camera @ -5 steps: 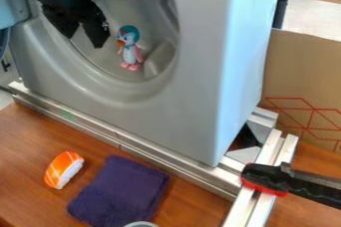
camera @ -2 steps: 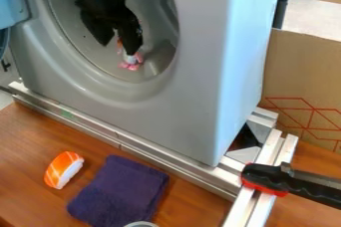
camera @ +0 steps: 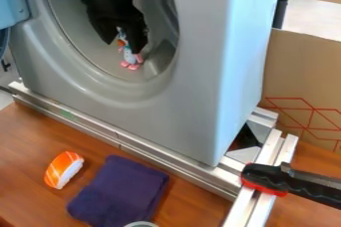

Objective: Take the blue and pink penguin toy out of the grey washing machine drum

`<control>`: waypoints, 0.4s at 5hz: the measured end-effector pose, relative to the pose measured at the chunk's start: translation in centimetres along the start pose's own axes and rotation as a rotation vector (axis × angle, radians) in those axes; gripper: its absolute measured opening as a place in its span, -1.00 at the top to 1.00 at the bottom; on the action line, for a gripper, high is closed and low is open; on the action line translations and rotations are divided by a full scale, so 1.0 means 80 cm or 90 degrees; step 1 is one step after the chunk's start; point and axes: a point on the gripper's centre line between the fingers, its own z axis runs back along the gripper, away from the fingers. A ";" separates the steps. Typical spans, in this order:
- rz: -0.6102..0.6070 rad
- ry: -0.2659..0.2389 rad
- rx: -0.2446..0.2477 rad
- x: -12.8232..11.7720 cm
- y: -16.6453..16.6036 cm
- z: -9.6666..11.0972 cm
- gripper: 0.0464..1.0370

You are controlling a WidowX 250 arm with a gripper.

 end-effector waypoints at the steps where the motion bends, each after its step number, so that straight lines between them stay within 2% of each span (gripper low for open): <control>1: 0.004 0.006 0.001 0.001 0.002 -0.006 -0.93; 2: 0.005 0.011 -0.001 0.001 0.003 -0.009 -0.93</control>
